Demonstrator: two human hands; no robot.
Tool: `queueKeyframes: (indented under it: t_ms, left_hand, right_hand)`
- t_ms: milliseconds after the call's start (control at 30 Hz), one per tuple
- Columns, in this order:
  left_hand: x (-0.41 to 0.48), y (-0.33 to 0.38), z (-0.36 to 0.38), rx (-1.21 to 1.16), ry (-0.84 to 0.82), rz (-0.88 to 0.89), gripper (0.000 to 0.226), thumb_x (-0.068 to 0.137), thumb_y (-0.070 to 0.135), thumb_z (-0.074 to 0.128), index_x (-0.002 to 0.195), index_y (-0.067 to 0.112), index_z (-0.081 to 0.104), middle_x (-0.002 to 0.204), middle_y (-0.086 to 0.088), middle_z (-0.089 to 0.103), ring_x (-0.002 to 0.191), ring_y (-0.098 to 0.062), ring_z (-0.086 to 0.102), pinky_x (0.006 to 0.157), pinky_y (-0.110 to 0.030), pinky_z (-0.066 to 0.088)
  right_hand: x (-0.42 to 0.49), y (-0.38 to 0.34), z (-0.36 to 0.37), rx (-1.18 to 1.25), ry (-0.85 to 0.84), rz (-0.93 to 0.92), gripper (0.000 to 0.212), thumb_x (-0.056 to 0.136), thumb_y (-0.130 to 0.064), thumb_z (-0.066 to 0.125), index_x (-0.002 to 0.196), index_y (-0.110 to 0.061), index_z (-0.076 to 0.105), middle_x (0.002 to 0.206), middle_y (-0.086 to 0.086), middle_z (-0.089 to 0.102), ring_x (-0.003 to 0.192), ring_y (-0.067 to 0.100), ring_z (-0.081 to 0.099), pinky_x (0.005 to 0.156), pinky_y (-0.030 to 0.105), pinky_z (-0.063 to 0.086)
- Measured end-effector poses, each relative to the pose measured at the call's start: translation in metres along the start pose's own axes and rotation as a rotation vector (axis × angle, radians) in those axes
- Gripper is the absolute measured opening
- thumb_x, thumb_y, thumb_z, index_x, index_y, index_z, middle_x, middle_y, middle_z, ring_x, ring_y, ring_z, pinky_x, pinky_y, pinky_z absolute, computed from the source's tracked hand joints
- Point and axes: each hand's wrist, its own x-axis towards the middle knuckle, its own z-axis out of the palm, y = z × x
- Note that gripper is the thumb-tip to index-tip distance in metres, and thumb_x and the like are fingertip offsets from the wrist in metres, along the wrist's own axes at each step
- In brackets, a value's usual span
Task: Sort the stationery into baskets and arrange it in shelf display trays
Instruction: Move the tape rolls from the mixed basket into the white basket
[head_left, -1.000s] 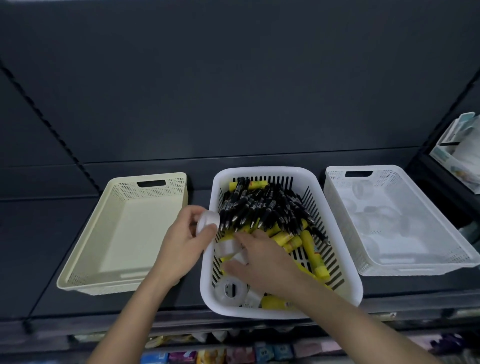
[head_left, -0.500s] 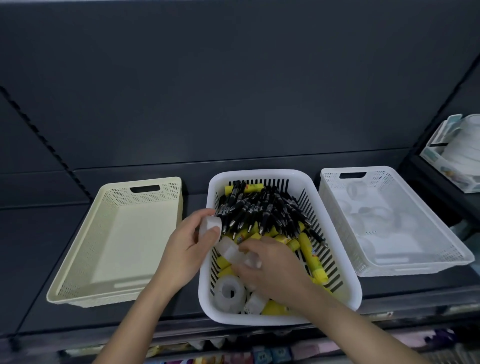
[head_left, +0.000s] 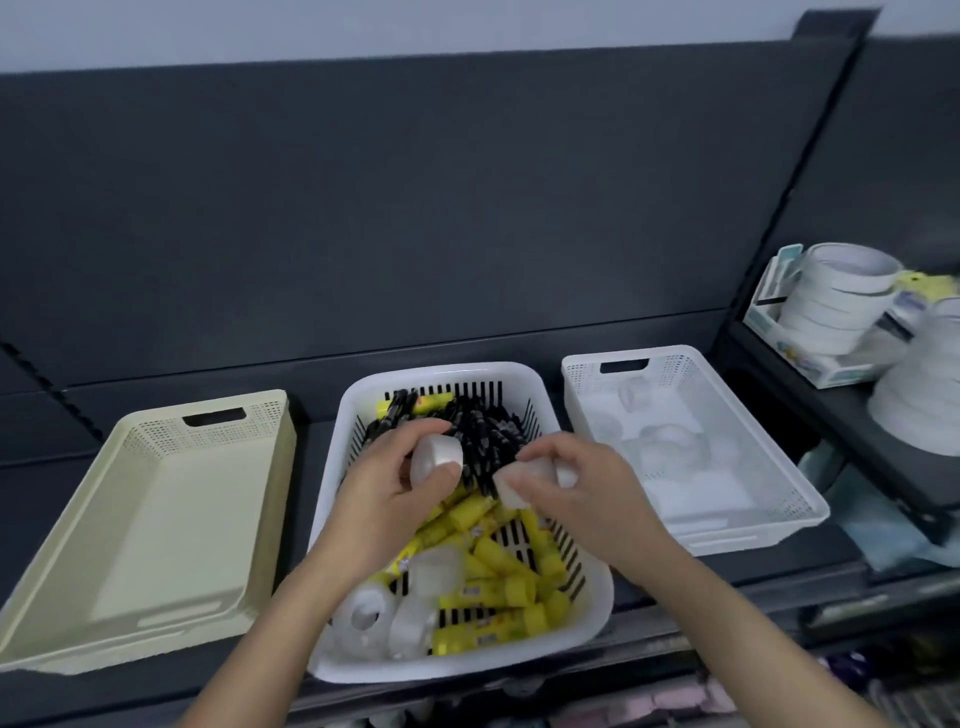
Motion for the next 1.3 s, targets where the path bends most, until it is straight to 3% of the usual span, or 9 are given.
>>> queueKeyframes:
  t_ms: [167,300,467,600,700,900,1033,1133,1300]
  left_hand:
    - [0.022,0.038,0.047,0.029,-0.069,0.038,0.057,0.074,0.043,0.065,0.128,0.032,0.051,0.115,0.019,0.058,0.104,-0.003,0.057,0.089,-0.027,0.048]
    - [0.046,0.068,0.106,0.124,-0.175,0.132,0.057,0.076,0.039,0.068,0.128,0.023,0.052,0.119,0.008,0.058,0.108,-0.009,0.055,0.09,-0.025,0.045]
    - [0.065,0.078,0.17,0.263,-0.357,0.161,0.056,0.079,0.035,0.068,0.13,0.023,0.05,0.129,0.005,0.054,0.115,-0.01,0.05,0.087,-0.017,0.035]
    - [0.071,0.071,0.191,0.443,-0.394,0.153,0.056,0.078,0.032,0.068,0.13,0.019,0.052,0.127,0.0,0.058,0.116,-0.019,0.054,0.097,-0.029,0.042]
    - [0.069,0.066,0.196,0.556,-0.435,0.189,0.062,0.077,0.035,0.07,0.133,0.018,0.051,0.129,0.0,0.058,0.118,-0.02,0.053,0.105,-0.034,0.035]
    - [0.063,0.068,0.188,0.37,-0.333,0.13,0.058,0.079,0.029,0.07,0.133,0.02,0.051,0.133,0.003,0.051,0.123,-0.01,0.045,0.091,-0.01,0.027]
    - [0.047,0.072,0.17,0.302,-0.218,0.14,0.051,0.079,0.025,0.073,0.127,0.019,0.057,0.127,0.003,0.055,0.119,-0.008,0.047,0.093,-0.008,0.029]
    - [0.029,0.07,0.146,0.228,-0.16,0.104,0.043,0.078,0.027,0.075,0.12,0.024,0.062,0.117,0.01,0.057,0.109,0.0,0.051,0.091,-0.006,0.034]
    - [-0.003,0.05,0.096,0.084,-0.096,0.001,0.036,0.075,0.026,0.08,0.101,0.043,0.062,0.11,0.017,0.061,0.103,0.009,0.056,0.093,-0.012,0.045]
  right_hand:
    - [0.012,0.041,-0.064,-0.105,0.188,0.095,0.034,0.077,-0.044,0.071,0.107,-0.029,0.063,0.103,-0.019,0.061,0.091,-0.007,0.053,0.072,0.005,0.037]
    - [0.022,0.081,-0.103,-0.228,0.233,0.238,0.046,0.08,-0.042,0.07,0.119,-0.02,0.06,0.117,-0.005,0.06,0.104,0.008,0.051,0.083,0.019,0.033]
    - [0.025,0.118,-0.124,-0.256,0.194,0.287,0.05,0.082,-0.038,0.07,0.124,-0.016,0.057,0.123,0.005,0.058,0.111,0.018,0.053,0.084,0.022,0.036]
    - [0.024,0.137,-0.129,-0.25,0.127,0.255,0.048,0.082,-0.038,0.069,0.124,-0.018,0.057,0.123,0.005,0.057,0.11,0.017,0.053,0.084,0.022,0.037]
    - [0.025,0.146,-0.132,-0.257,0.101,0.234,0.046,0.079,-0.038,0.072,0.121,-0.022,0.058,0.119,0.001,0.058,0.099,0.01,0.051,0.079,0.021,0.038]
    - [0.028,0.146,-0.137,-0.324,0.101,0.144,0.035,0.081,-0.032,0.07,0.114,-0.025,0.063,0.119,-0.006,0.058,0.094,0.004,0.049,0.08,0.018,0.035]
    - [0.025,0.12,-0.131,-0.291,0.155,-0.04,0.029,0.084,-0.023,0.068,0.112,-0.019,0.064,0.114,-0.006,0.058,0.101,0.004,0.05,0.086,0.011,0.032]
    - [0.018,0.095,-0.12,-0.203,0.08,-0.074,0.024,0.086,-0.019,0.066,0.109,-0.018,0.066,0.109,-0.005,0.061,0.098,0.008,0.057,0.087,0.021,0.046]
    - [0.004,0.064,-0.088,-0.059,-0.112,-0.139,0.015,0.087,-0.013,0.064,0.1,-0.02,0.069,0.086,-0.019,0.064,0.079,-0.009,0.06,0.071,0.002,0.043]
